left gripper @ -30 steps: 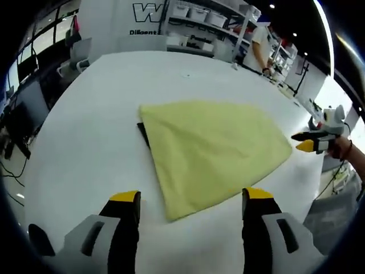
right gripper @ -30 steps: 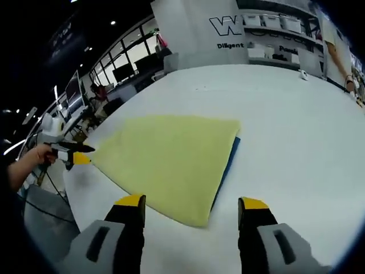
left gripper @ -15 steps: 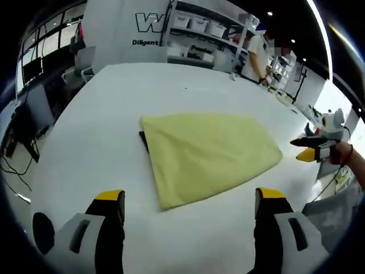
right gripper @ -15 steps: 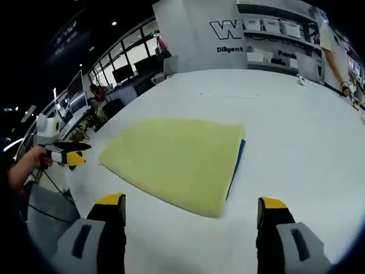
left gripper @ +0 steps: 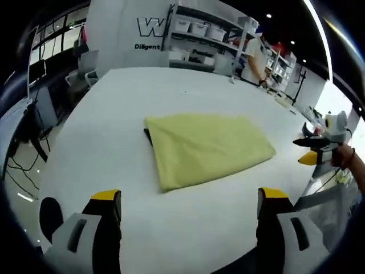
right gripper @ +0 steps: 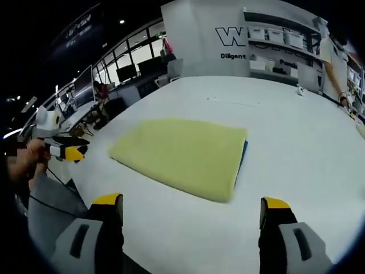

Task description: Fold the garment on the visible template until the final outline fits inside the template.

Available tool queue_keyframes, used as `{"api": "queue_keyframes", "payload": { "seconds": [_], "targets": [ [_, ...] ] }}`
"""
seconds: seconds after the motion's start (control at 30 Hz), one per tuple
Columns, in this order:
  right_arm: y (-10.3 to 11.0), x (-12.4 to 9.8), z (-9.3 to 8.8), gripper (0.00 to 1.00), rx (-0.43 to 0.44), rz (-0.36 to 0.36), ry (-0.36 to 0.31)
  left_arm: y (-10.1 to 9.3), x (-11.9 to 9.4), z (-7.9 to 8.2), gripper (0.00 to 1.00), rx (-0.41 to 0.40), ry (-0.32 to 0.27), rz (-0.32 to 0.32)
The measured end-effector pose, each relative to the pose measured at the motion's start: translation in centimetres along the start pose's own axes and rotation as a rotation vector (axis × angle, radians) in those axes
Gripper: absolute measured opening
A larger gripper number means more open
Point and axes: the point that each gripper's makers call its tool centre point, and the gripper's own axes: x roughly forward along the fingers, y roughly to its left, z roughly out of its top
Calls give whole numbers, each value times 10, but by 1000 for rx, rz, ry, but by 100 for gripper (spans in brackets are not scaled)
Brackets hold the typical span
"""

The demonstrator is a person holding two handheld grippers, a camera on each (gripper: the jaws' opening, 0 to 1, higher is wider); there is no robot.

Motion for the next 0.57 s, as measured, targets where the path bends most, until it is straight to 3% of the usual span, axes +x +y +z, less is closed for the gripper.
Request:
{"api": "queue_keyframes", "payload": {
  "seconds": [0.33, 0.57],
  "targets": [
    [8, -18, -16, 99, 23, -14, -7, -3, -18, -5, 97, -20, -37, 12],
    [4, -25, -21, 96, 31, -29, -8, -5, -20, -9, 97, -26, -34, 10]
  ]
}}
